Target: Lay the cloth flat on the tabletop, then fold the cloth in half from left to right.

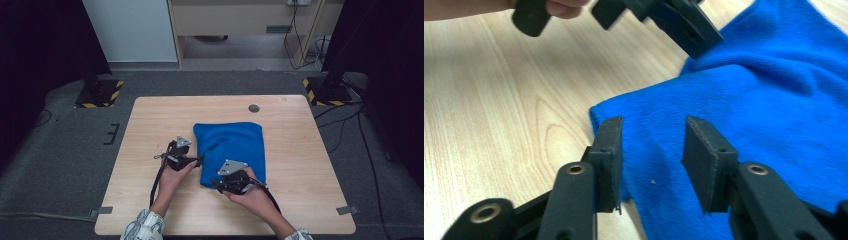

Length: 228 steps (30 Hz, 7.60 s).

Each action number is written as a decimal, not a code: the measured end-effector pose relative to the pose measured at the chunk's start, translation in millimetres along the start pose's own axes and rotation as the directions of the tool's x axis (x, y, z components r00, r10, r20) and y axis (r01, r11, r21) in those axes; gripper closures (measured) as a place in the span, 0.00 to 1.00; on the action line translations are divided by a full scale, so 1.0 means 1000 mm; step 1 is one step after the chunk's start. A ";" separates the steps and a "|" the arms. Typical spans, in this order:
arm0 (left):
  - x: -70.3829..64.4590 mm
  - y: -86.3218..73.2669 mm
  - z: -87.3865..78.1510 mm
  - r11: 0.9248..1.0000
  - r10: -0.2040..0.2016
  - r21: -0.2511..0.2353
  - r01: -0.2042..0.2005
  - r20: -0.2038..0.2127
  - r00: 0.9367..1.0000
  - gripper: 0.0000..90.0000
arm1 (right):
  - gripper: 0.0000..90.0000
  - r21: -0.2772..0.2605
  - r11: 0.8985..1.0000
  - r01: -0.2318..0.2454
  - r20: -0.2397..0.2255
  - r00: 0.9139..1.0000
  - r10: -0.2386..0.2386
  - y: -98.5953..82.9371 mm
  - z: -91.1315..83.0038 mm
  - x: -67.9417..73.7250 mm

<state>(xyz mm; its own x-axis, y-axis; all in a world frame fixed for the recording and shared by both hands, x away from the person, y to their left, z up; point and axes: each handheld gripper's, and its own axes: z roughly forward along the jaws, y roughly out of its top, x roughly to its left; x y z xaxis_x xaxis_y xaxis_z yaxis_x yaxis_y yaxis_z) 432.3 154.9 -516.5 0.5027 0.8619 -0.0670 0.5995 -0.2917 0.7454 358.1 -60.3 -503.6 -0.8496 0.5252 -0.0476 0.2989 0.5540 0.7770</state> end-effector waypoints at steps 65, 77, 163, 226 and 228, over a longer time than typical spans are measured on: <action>0.024 -0.013 -0.052 0.996 0.006 -0.090 -0.007 -0.010 1.000 0.58 | 0.95 0.090 0.995 0.040 -0.060 0.998 -0.035 -0.014 0.012 0.015; 0.012 -0.029 -0.063 0.997 0.032 -0.068 -0.032 -0.003 0.999 0.49 | 0.33 0.001 1.000 -0.023 0.008 1.000 0.023 -0.013 -0.017 0.004; 0.070 0.011 -0.058 0.990 -0.009 -0.139 0.014 0.038 0.999 0.10 | 0.30 0.094 0.994 -0.048 -0.112 0.992 0.059 0.042 0.045 0.016; 0.077 0.022 -0.034 0.998 0.023 -0.066 -0.020 0.042 0.999 0.12 | 0.99 0.069 0.997 -0.042 -0.188 0.981 0.054 0.041 0.064 0.071; 0.077 0.024 -0.029 0.998 0.024 -0.060 -0.022 0.047 0.999 0.13 | 0.99 0.067 0.997 -0.042 -0.192 0.980 0.054 0.042 0.064 0.075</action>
<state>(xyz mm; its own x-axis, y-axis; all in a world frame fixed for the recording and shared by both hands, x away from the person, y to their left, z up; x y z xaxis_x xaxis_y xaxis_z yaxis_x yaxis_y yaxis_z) 467.5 225.9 -484.4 0.5462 0.8338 -0.0802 0.5499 -0.2847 0.7852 334.2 43.5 -514.4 -0.8997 0.4207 0.1163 0.3629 0.5731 0.7347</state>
